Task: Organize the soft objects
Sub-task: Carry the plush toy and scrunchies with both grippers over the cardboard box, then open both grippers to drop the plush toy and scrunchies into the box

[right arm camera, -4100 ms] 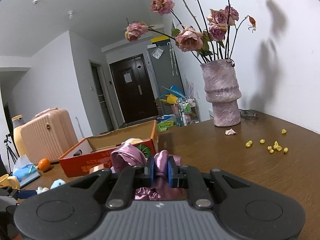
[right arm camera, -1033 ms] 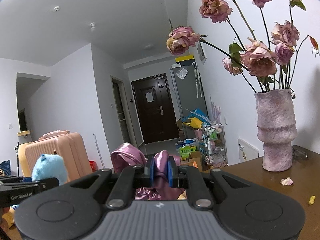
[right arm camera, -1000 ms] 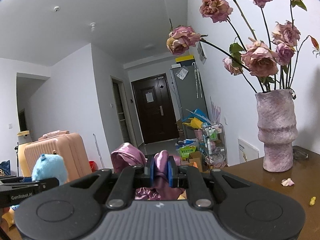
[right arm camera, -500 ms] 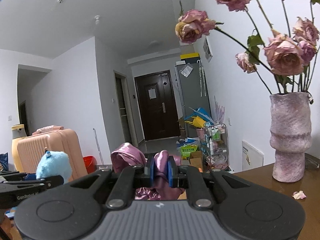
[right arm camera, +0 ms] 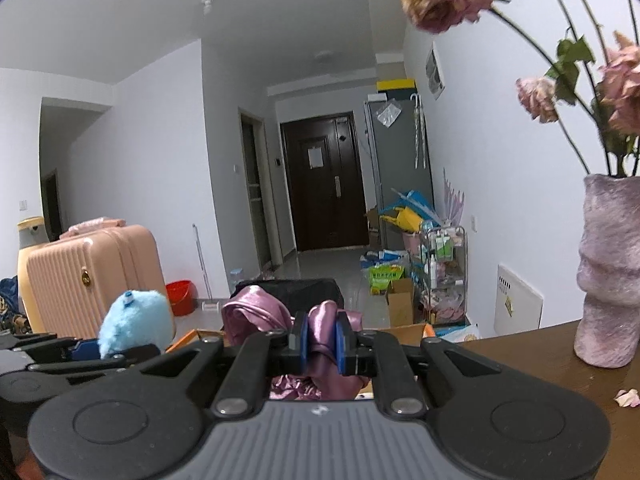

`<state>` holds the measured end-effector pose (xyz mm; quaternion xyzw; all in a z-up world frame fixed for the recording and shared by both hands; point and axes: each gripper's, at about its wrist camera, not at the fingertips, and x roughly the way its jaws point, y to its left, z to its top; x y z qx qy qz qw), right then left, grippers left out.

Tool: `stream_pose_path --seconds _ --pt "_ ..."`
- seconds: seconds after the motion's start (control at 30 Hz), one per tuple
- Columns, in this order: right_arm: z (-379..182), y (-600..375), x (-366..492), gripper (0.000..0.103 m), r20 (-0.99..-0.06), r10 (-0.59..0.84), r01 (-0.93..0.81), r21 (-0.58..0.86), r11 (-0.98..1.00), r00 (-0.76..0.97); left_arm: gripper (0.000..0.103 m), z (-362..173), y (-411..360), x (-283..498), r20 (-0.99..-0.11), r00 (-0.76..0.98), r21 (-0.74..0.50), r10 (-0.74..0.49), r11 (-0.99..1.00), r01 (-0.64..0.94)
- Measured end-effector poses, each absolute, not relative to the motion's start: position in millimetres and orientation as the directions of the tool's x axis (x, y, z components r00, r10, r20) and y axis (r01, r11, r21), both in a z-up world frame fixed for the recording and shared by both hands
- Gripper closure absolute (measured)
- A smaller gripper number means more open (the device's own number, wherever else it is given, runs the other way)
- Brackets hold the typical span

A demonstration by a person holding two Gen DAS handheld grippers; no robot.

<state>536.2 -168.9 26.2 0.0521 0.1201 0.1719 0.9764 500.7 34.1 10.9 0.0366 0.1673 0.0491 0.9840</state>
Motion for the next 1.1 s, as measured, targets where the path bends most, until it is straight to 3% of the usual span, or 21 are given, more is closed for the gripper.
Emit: stream_pose_path --seconds 0.33,0.8,0.87,0.93,0.97,1.0,1.03,1.1 --pt "10.2 -154.8 556.0 0.09 -0.296 0.348 -0.319 0.144 0.937 0.89 0.068 -10.9 27.5 526.3 -0.392 0.909 0.102 0.138 0.989 -0.106" --pt "-1.1 -162.5 569.0 0.089 -0.344 0.384 -0.318 0.232 0.919 0.857 0.067 -24.3 27.6 533.1 -0.409 0.901 0.103 0.144 0.988 -0.112" --pt "-1.7 -163.8 572.1 0.084 -0.353 0.381 -0.313 0.235 0.92 0.854 0.064 -20.9 29.6 535.2 -0.409 0.902 0.093 0.139 0.99 -0.11" --pt "-1.5 -163.9 573.7 0.076 -0.363 0.369 -0.297 0.24 0.924 0.856 0.052 -20.3 31.6 533.0 -0.403 0.904 0.087 0.144 0.989 -0.119" --pt "-1.5 -164.9 574.6 0.069 -0.369 0.363 -0.288 0.243 0.926 0.856 0.036 -19.7 31.7 531.8 -0.395 0.906 0.09 0.152 0.988 -0.127" --pt "-1.7 -165.3 575.1 0.049 -0.373 0.355 -0.277 0.246 0.929 0.857 0.019 -19.0 32.1 529.9 -0.385 0.908 0.09 0.164 0.986 -0.14" --pt "-2.0 -166.1 575.3 0.027 -0.376 0.343 -0.263 0.249 0.932 0.861 0.012 -18.3 32.9 527.5 -0.373 0.911 0.088 0.177 0.984 -0.155" --pt "-1.8 -166.7 574.4 0.012 -0.371 0.323 -0.245 0.242 0.939 0.871 0.002 -17.2 33.3 523.4 -0.358 0.912 0.094 0.198 0.98 -0.176"
